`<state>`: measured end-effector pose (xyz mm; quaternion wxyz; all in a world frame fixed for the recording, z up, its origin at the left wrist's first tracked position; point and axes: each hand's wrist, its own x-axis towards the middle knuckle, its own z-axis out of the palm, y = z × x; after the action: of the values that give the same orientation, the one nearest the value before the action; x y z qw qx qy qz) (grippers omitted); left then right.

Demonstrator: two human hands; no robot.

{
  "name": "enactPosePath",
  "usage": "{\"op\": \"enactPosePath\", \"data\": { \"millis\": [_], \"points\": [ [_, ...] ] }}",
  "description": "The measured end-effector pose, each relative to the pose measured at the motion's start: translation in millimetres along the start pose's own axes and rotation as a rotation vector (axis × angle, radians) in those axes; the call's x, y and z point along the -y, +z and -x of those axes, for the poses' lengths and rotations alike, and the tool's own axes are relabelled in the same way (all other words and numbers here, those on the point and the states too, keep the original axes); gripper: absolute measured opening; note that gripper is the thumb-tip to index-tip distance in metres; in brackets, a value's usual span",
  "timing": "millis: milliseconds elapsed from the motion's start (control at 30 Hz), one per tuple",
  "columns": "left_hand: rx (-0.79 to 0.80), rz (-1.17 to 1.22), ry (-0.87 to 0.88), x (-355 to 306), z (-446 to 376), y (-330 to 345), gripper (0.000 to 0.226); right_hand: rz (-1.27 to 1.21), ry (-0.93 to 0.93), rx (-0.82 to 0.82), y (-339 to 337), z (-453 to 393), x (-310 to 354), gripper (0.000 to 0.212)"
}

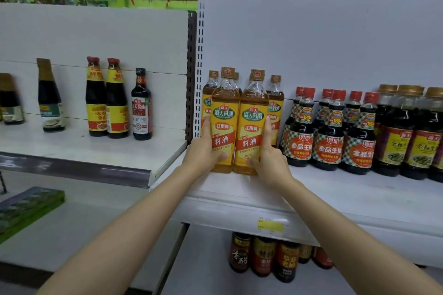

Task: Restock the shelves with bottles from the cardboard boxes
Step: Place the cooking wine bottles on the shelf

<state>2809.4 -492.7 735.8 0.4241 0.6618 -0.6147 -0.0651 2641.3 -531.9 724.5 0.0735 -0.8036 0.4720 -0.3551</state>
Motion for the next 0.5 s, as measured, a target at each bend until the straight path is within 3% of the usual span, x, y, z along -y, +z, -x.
{"op": "enactPosePath", "data": {
  "millis": [500],
  "points": [
    [0.013, 0.017, -0.113, 24.0, -52.3, -2.0, 0.097, 0.032, 0.113, 0.038, 32.8, -49.8, 18.8, 0.095]
  ]
}}
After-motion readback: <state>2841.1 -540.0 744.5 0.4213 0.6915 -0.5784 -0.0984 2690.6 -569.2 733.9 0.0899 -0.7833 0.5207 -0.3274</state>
